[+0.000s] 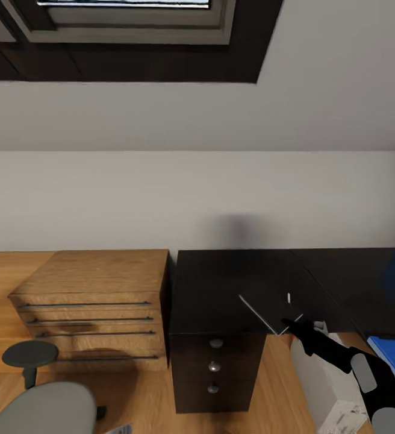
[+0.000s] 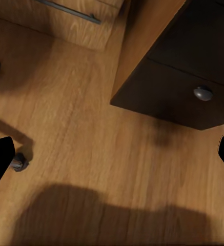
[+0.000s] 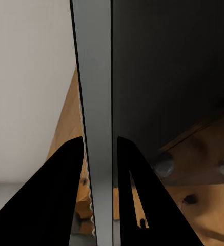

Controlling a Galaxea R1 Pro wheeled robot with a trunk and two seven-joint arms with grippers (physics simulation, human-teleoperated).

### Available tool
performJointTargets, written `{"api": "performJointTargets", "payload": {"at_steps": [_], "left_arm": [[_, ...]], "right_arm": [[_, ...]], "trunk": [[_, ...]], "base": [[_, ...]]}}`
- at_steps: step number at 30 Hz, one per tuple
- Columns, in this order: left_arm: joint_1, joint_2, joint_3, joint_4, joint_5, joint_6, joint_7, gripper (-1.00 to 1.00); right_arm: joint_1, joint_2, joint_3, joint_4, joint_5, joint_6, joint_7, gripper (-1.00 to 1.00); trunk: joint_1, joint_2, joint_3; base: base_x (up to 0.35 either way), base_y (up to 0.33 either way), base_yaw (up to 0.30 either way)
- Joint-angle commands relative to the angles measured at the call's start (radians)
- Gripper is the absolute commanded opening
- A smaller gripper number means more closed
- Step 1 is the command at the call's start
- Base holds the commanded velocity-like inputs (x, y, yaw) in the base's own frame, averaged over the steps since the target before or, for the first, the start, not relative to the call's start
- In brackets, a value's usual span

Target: In the bedroom, organize the workspace by keeping the computer under the desk, ensuring the monitor is on the desk, placing the keyboard on the desk next to the monitor, placing the mouse on the desk next to the keyboard, moving the folder from the swivel chair onto the desk next to the mouse, stacking the notebook on top of the folder with the pen on top of the notebook, and positioning the swivel chair next to the desk.

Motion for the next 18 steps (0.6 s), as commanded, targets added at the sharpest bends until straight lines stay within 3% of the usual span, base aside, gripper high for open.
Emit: {"api": "performJointTargets", "payload": {"at_steps": [1,8,18], "left_arm": [[0.0,0.0,-0.001,0.002,0.01,-0.001,-0.003,1.0],[0.0,0.0,-0.001,0.008,0.01,-0.001,-0.003,1.0],[0.0,0.0,-0.002,0.009,0.009,-0.001,-0.004,1.0]], "right_arm": [[-0.001,-0.001,-0.003,0.0,0.0,0.006,0.004,-1.0],[-0.001,-0.003,-0.018,0.0,-0.001,0.006,0.004,-1.0],[-0.001,-0.004,-0.041,0.0,0.001,0.006,0.004,-1.0]], "trunk": [[0.0,-0.001,-0.001],[0.0,-0.001,-0.001],[0.0,-0.001,-0.001]], "base": [[0.0,0.0,-0.264],[0.0,-0.055,-0.267],[0.0,-0.225,-0.269]]}}
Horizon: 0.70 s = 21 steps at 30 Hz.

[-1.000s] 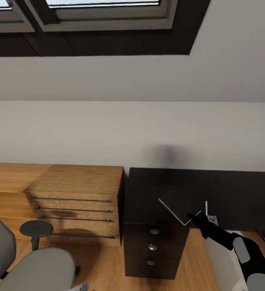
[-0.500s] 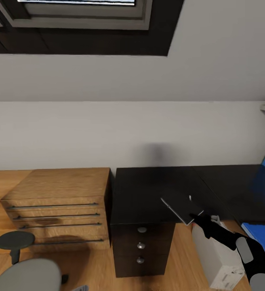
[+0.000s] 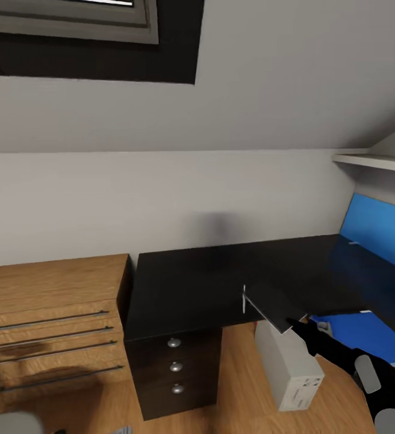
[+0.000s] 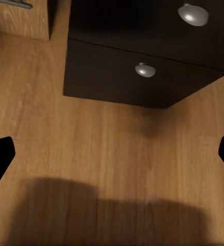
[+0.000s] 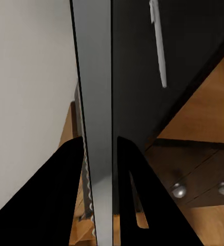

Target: In the bedroom, organize the workspace by keeping the computer under the desk, ensuring the monitor is on the desk, placing the keyboard on the desk next to the monitor, placing the mouse on the desk next to the keyboard, moving the folder from the swivel chair onto the desk next to the mouse, stacking the notebook on top of the folder with the pen on top of the notebook, and positioning the swivel chair next to the desk.

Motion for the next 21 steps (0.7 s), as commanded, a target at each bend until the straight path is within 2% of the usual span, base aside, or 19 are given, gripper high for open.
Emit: {"api": "performJointTargets", "payload": {"at_steps": [1,21], "left_arm": [[0.0,0.0,-0.001,0.0,0.01,-0.001,-0.003,1.0],[0.0,0.0,-0.001,0.004,0.01,-0.001,-0.004,1.0]], "right_arm": [[-0.001,0.0,-0.004,0.001,-0.003,0.006,0.004,-1.0],[-0.001,-0.015,-0.007,0.003,-0.003,0.003,0.004,-1.0]], "trunk": [[0.0,-0.001,-0.001],[0.0,-0.001,-0.001]], "base": [[0.0,-0.113,-0.269],[0.0,-0.02,-0.269]]}}
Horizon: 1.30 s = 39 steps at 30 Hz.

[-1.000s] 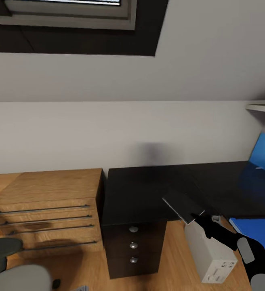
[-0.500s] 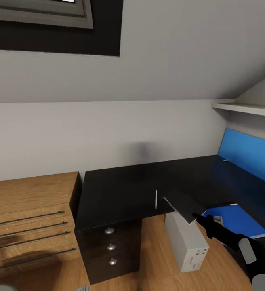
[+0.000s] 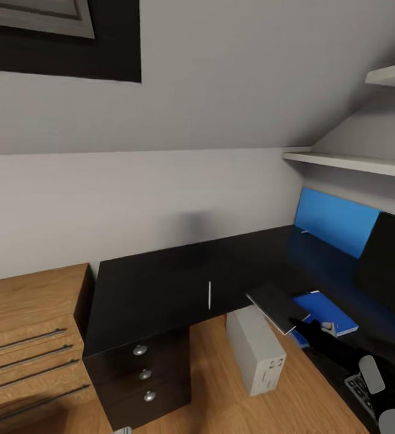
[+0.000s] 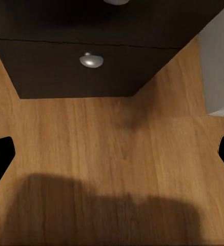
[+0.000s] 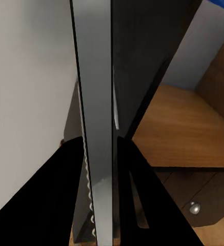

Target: In the bedroom, organize the workspace by keeping the computer under the desk, ensuring the monitor is on the desk, placing the keyboard on the desk next to the monitor, placing the mouse on the desk next to the keyboard, moving the folder from the swivel chair onto the desk next to the mouse, stacking the notebook on top of the folder with the pen on top of the notebook, and positioning the swivel chair next to the desk.

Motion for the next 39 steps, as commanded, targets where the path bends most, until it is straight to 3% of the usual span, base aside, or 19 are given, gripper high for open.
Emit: {"api": "performJointTargets", "payload": {"at_steps": [1,8,17,39], "left_arm": [[0.0,0.0,-0.001,0.0,0.01,-0.001,-0.003,1.0],[0.0,0.0,-0.001,0.0,0.011,-0.001,-0.003,1.0],[0.0,0.0,-0.001,0.0,0.011,-0.001,-0.003,1.0],[0.0,0.0,0.001,0.0,0.012,-0.001,-0.003,1.0]], "right_arm": [[-0.001,0.0,-0.003,0.0,-0.003,0.006,0.005,-1.0],[-0.001,-0.008,-0.015,0.002,-0.003,0.004,0.005,-1.0],[-0.001,-0.012,-0.085,0.004,0.0,0.002,0.001,-1.0],[0.0,-0.013,-0.098,0.047,0.0,-0.051,0.001,-1.0]], "trunk": [[0.0,-0.001,-0.001],[0.0,-0.001,-0.001],[0.0,-0.001,-0.001],[0.0,-0.001,-0.001]], "base": [[0.0,-0.001,-0.269],[0.0,0.0,-0.269],[0.0,-0.002,-0.175],[0.064,-0.073,-0.01]]}}
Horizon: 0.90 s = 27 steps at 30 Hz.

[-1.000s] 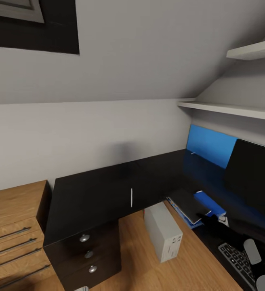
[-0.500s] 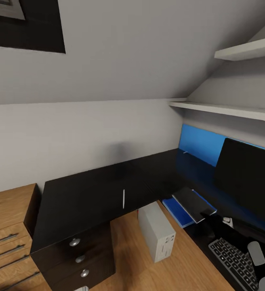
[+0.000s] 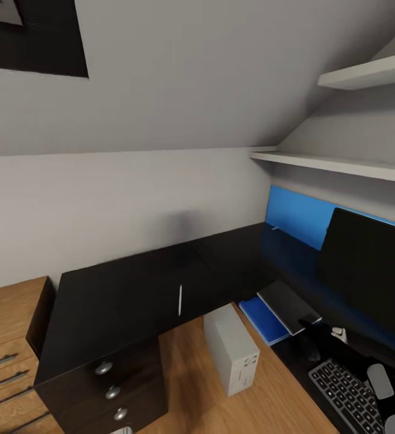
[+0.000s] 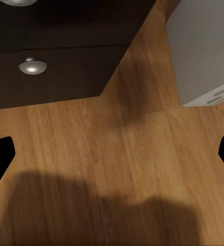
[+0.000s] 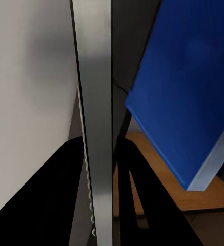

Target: In the bedroom, organize the workspace by keeping the computer under the desk, ensuring the monitor is on the desk, placing the keyboard on the desk next to the monitor, placing the mouse on the desk next to the keyboard, moving the folder from the swivel chair onto the desk next to the mouse, stacking the notebook on top of the folder with the pen on top of the notebook, and positioning the swivel chair next to the desk.

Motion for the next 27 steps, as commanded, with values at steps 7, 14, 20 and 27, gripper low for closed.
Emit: {"api": "performJointTargets", "payload": {"at_steps": [7,14,20,27], "left_arm": [[0.0,0.0,-0.002,0.018,0.01,-0.001,-0.003,1.0],[0.0,0.0,-0.002,0.032,0.009,-0.001,-0.003,1.0],[-0.001,0.0,-0.001,0.034,0.01,-0.001,-0.003,1.0],[-0.001,0.0,-0.002,0.035,0.008,-0.001,-0.003,1.0]], "right_arm": [[-0.001,0.003,-0.003,0.003,0.0,0.003,0.003,-1.0],[-0.001,0.005,-0.002,0.003,0.002,0.001,-0.002,-1.0],[-0.001,0.005,-0.002,0.003,0.001,0.001,-0.064,-1.0],[-0.001,0.005,-0.002,0.003,-0.001,0.001,-0.115,-1.0]], "trunk": [[0.0,-0.001,-0.001],[0.0,-0.001,-0.001],[0.0,-0.001,-0.001],[0.0,-0.001,-0.001]], "base": [[0.2,-0.002,0.0],[0.055,0.0,0.0],[0.01,0.0,0.0],[0.002,0.0,0.0]]}}
